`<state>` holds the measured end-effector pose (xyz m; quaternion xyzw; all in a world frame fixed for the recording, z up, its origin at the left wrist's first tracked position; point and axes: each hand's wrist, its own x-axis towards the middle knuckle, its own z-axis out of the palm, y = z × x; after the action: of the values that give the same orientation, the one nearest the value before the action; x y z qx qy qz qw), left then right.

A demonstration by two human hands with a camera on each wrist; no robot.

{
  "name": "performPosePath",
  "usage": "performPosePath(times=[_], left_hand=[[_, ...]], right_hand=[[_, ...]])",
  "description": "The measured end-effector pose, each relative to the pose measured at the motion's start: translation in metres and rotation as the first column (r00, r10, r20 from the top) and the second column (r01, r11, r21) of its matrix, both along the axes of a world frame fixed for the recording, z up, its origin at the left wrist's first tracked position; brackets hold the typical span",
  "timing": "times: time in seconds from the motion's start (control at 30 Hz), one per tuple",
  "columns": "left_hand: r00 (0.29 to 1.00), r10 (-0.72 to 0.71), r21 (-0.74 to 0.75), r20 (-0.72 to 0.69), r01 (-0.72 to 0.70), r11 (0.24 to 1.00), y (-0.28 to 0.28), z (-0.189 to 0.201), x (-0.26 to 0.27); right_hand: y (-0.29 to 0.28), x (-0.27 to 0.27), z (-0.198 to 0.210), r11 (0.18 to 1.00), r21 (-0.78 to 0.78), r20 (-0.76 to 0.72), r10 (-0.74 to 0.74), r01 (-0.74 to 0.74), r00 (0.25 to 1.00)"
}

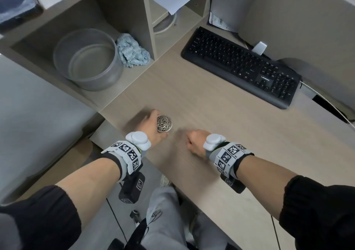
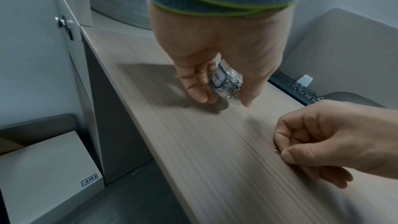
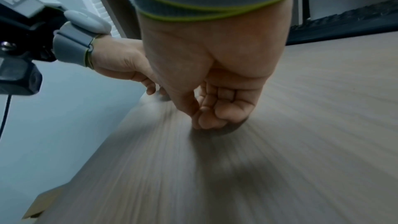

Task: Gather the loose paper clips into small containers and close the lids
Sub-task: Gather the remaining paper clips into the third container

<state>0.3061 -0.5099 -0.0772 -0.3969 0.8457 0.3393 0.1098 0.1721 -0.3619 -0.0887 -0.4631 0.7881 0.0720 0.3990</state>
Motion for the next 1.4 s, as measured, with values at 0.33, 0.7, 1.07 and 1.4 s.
performPosePath(times=[0.33, 0.7, 1.07, 1.4], left_hand=[[1.000, -0.013, 0.014, 0.003, 0.013, 1.000, 0.008, -0.008, 0.004], [0.993, -0.067, 0.055, -0.101, 0.073, 0.996, 0.021, -0.001, -0.010], [0.918, -0.310, 0.074, -0.247, 0.337, 0.939, 0.104, 0.035, -0.101], [0.817, -0.503, 0.133, -0.283, 0.552, 0.823, 0.242, 0.035, -0.166]], right_hand=[[0.009, -0.009, -0.003, 0.984, -0.073, 0.001, -0.160, 0.160, 0.987], [0.008, -0.021, 0.043, 0.860, -0.338, 0.184, -0.337, 0.382, 0.923], [0.111, -0.077, 0.098, 0.514, -0.387, 0.419, -0.642, 0.766, 0.642], [0.360, -0.114, 0.082, 0.371, -0.285, 0.024, -0.919, 0.884, 0.393]])
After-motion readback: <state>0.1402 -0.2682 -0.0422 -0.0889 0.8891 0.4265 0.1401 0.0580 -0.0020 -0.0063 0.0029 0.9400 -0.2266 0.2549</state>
